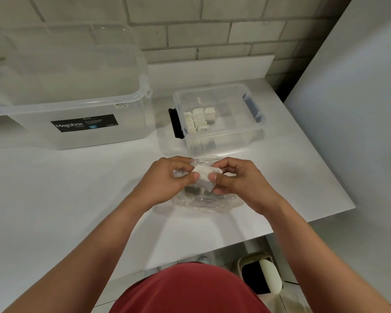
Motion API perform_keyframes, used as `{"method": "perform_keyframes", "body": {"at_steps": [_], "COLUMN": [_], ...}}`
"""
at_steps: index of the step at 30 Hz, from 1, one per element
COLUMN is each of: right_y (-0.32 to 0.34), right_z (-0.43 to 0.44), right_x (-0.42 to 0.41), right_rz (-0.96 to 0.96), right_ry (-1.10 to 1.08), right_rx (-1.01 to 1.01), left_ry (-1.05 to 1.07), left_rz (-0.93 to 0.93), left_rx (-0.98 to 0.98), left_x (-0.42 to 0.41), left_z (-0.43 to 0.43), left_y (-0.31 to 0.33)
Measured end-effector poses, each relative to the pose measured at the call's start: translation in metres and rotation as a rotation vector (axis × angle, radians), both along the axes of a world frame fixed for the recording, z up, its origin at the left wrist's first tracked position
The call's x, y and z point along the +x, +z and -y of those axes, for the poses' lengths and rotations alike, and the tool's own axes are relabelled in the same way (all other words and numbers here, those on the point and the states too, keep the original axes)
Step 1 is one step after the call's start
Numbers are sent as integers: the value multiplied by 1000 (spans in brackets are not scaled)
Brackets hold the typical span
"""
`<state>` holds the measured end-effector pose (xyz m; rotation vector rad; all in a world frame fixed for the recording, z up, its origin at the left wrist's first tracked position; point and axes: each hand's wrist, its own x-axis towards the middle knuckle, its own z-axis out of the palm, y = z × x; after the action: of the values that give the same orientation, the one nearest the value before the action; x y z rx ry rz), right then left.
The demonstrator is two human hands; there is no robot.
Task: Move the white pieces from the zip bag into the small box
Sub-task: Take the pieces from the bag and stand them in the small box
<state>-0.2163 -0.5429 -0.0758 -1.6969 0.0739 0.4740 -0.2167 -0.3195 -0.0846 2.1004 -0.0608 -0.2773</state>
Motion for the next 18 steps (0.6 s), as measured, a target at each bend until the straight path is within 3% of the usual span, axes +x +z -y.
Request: {"method": "perform_keyframes", "body": {"at_steps": [7,13,18], "right_y": [-2,20,54], "right_z": [1,17,24], "right_x": [-8,-7,5], "right_rz": [-3,302,448], "right_ry": [-86,-97,282], "right_rx": [140,-204,-509], "left_ry": [44,30,-79], "left_rz": [9,7,39], "left_rx": [1,50,156], "left_x": [-2,0,5], "left_z": [-3,-4,-3], "left_y": [-2,0,5]}}
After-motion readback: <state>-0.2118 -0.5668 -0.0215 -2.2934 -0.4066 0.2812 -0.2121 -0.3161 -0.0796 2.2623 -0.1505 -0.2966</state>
